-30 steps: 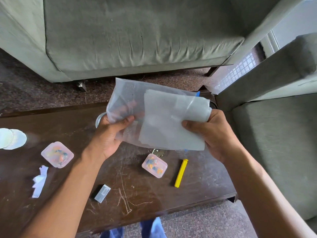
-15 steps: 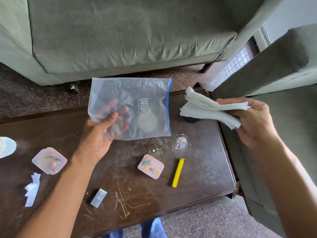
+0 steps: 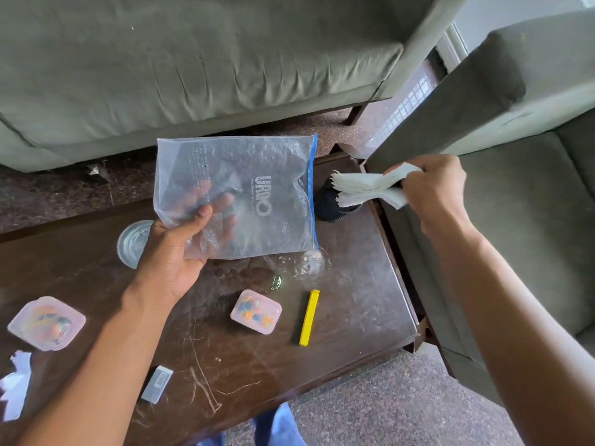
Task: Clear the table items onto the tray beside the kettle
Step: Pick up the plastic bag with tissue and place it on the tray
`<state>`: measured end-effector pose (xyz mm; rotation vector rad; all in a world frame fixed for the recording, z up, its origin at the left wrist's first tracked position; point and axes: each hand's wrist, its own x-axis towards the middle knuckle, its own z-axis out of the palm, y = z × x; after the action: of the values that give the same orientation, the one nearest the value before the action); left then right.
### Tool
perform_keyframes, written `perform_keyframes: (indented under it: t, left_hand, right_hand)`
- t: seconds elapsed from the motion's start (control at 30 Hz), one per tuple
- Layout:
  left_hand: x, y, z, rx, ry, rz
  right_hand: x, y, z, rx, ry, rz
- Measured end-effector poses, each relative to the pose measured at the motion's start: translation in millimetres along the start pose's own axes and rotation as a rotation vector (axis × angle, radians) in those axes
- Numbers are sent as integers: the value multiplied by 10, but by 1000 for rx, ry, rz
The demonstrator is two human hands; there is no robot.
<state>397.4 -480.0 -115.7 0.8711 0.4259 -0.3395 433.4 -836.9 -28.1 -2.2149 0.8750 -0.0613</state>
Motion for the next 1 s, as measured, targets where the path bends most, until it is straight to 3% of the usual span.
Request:
perform_keyframes:
  t: [0.7, 1.0]
  left_hand:
    - [22, -172, 171, 40, -34, -25]
    - [5, -187, 199, 14, -29, -42]
  right_hand:
    - [76, -212, 570, -588, -189, -274]
    - [44, -43, 611, -643, -254, -348]
